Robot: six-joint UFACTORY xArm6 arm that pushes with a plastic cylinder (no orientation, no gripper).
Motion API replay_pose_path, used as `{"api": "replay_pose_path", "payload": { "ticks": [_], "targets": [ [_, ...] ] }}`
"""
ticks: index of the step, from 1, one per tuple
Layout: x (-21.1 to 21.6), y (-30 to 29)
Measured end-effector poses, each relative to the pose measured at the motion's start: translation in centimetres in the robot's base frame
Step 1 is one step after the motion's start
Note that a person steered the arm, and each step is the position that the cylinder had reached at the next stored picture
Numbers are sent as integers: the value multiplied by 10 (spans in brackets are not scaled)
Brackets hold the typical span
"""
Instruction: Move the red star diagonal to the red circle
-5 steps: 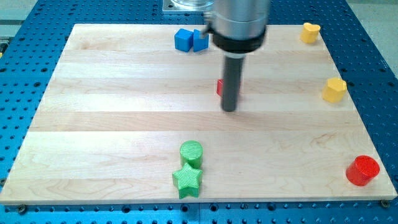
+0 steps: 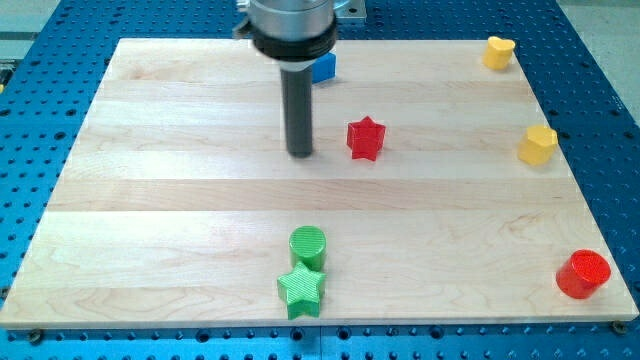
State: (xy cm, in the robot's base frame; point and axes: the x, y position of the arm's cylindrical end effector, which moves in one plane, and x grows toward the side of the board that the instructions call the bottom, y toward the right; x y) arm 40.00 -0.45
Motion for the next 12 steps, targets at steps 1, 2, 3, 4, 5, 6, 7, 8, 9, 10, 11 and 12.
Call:
{"api": "replay_pose_path", "payload": {
  "ticks": [1,2,3,4,5,6,7,8,9,10,11,12],
  "targets": [
    [-17,60],
    [-28,105],
    [-30,134],
    [-30,127],
    [-21,121],
    [-2,104],
    [-14,97],
    [-33,79],
    [-19,74],
    [25,92],
    [79,109],
    [100,128]
  ]
}}
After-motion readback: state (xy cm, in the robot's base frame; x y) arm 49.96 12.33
